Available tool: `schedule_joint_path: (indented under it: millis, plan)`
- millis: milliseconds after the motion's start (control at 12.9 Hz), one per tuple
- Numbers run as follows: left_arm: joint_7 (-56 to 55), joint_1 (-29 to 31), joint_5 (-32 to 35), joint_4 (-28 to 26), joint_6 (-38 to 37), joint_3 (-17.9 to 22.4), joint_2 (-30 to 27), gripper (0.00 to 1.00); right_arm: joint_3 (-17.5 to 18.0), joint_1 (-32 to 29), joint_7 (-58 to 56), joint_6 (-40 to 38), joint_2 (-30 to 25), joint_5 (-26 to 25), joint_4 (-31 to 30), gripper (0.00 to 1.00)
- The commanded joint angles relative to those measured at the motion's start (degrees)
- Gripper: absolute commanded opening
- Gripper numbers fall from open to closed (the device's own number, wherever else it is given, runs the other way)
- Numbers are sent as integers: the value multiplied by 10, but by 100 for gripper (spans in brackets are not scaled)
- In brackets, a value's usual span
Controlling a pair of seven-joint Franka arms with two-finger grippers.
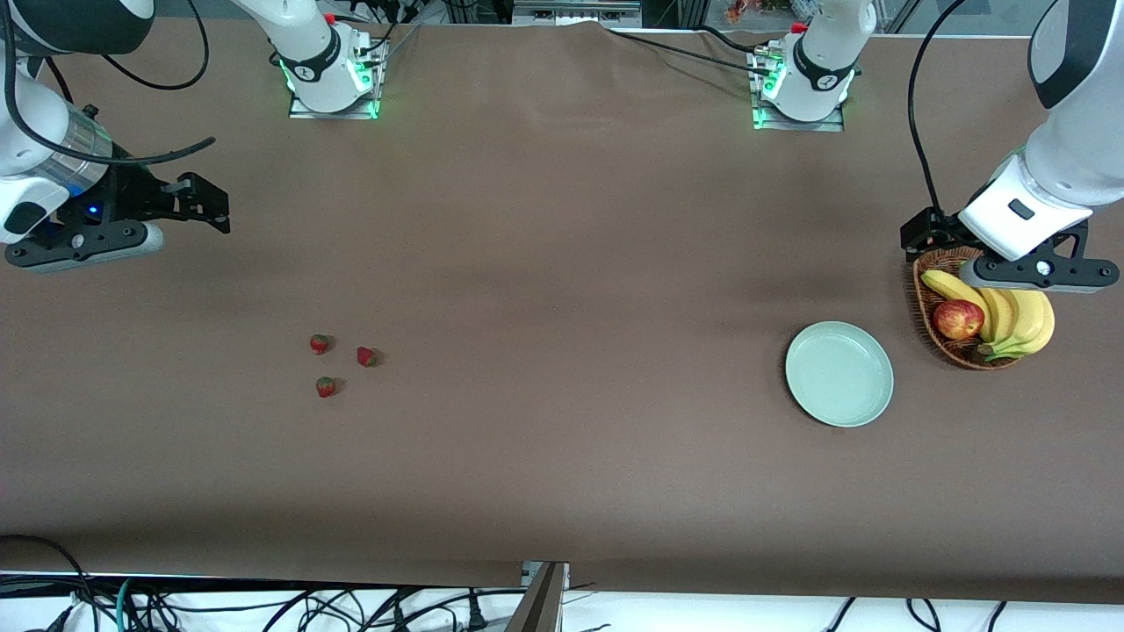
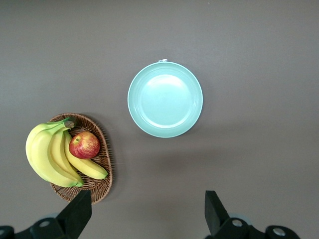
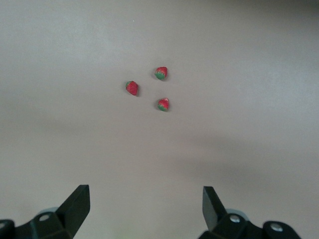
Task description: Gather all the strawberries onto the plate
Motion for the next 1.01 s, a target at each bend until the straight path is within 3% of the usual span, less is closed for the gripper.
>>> schedule_joint_path:
  millis: [0, 544, 699, 932]
  plan:
    - [-2, 2, -7, -4, -6, -5, -12, 100, 2, -3, 5, -5, -2, -9, 0, 100]
    - [-1, 3, -7, -3, -13, -6, -11, 100, 0, -7, 5, 4, 1, -8, 7, 100]
    - [-2, -24, -7, -3, -9, 12, -15, 100, -1, -10, 5, 4, 2, -7, 9, 100]
    - [-1, -178, -26, -10, -7, 178, -30, 100, 0, -10, 5, 5, 16, -7, 9, 100]
